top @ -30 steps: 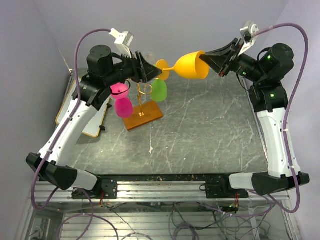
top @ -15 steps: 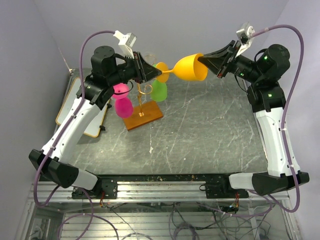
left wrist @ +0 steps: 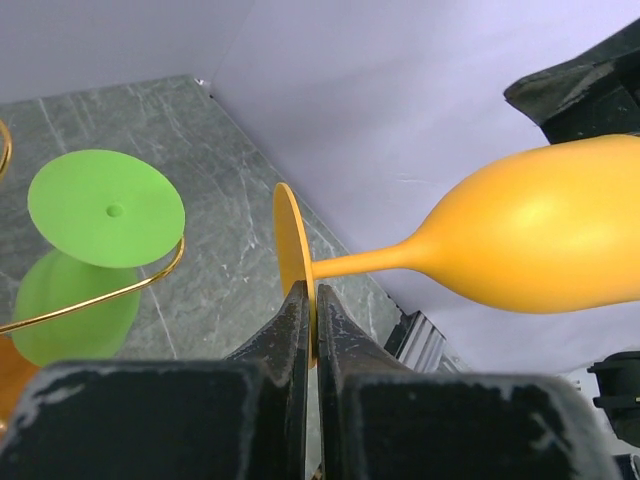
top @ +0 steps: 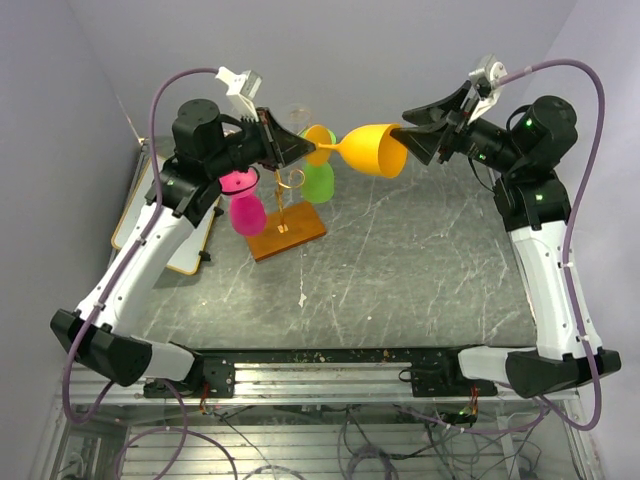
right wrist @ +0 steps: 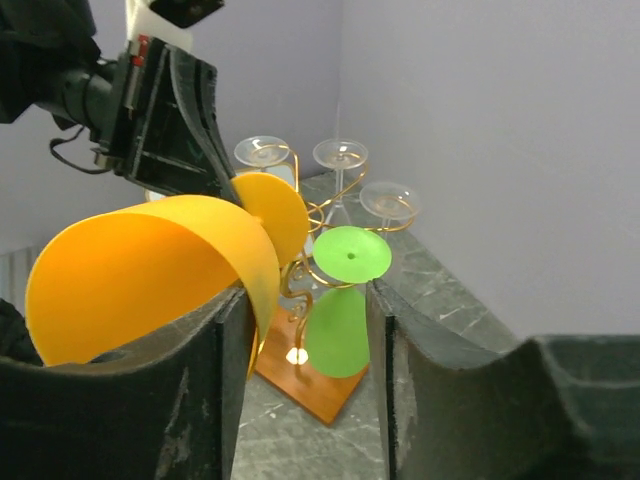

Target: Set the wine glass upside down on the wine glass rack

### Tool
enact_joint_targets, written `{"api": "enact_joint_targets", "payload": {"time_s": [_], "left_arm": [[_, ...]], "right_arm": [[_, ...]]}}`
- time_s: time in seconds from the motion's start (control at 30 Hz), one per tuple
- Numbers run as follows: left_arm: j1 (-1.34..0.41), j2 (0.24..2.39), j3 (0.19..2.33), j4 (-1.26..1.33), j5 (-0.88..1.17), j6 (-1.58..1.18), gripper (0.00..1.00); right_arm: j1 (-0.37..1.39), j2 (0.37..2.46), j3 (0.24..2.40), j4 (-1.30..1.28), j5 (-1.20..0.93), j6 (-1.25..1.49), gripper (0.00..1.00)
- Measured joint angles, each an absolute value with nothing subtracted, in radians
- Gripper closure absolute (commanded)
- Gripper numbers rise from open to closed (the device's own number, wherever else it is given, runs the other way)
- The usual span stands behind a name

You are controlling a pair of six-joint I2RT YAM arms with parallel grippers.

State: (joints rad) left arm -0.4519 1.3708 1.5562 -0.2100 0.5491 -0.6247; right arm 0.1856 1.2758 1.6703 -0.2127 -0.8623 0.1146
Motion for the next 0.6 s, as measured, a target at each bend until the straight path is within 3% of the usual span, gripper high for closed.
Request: {"api": "enact_joint_targets", "payload": {"time_s": [0.1,0.17,0.6], "left_arm": [[-0.439,1.345,1.555,-0.22,0.544,-0.6,0.93],[-0.432,1.327,1.555,-0.233,0.537,-0.571,0.93],[-0.423,1.191,1.638,-0.452,0.353,-0.122,0.93]], "right_arm": [[0.185,1.27,1.668,-0.224,-0.852,0.096,0.3],[0.184,1.264,1.667,-0.236,-0.846,0.084,0.24],[0.159,1.172,1.652,-0.352,-0.695,-0.065,0.16]]}}
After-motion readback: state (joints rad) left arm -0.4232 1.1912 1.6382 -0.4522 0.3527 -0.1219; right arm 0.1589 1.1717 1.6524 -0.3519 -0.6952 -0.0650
